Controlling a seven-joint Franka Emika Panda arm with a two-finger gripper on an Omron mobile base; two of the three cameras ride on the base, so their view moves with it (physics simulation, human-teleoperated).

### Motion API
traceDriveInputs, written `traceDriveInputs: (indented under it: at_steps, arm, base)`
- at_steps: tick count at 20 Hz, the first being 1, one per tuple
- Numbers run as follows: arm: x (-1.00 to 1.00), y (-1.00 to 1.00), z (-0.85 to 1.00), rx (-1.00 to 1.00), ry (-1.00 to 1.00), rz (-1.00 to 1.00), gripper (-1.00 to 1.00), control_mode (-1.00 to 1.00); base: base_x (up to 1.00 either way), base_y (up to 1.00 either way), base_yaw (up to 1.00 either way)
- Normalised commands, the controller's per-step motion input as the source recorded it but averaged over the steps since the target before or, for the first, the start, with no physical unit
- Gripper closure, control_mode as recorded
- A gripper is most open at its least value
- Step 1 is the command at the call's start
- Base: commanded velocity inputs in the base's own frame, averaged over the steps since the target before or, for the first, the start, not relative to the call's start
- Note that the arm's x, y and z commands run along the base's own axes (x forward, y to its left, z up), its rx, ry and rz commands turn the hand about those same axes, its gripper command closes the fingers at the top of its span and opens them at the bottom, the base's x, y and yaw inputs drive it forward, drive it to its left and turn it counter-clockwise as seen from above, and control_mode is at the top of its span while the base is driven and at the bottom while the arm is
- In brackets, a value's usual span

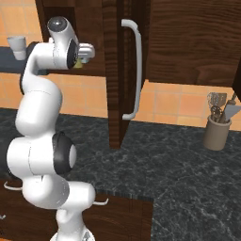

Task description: Put the shaker and condiment bottle from the counter next to their counterparts in the cabinet.

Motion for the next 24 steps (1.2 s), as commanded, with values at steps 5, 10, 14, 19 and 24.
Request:
traceDriveInputs:
  at_steps: [5, 10, 14, 19, 24]
  arm:
    - [0.03, 0.06, -0.27, 0.00, 0.00, 0.00, -1.00, -1.00]
    - [0.03, 0.00, -0.24, 0.00, 0.00, 0.00, -1.00, -1.00]
    - [-0.24, 0.00, -0.04, -0.04, -0.08, 0.00, -1.00, -1.00]
    - [-0.86, 0.01, 0.01, -0.03, -0.26, 0.00, -1.00, -1.00]
    - [-1.00, 0.00, -0.33, 0.00, -0.32, 0.00, -1.00, -1.00]
  base:
    - [0.00, 0.00, 0.00]
    - [0.00, 0.00, 0.00]
    - [0.00, 0.00, 0.00]
    - [0.00, 0.00, 0.00]
    - [0.00, 0.00, 0.00]
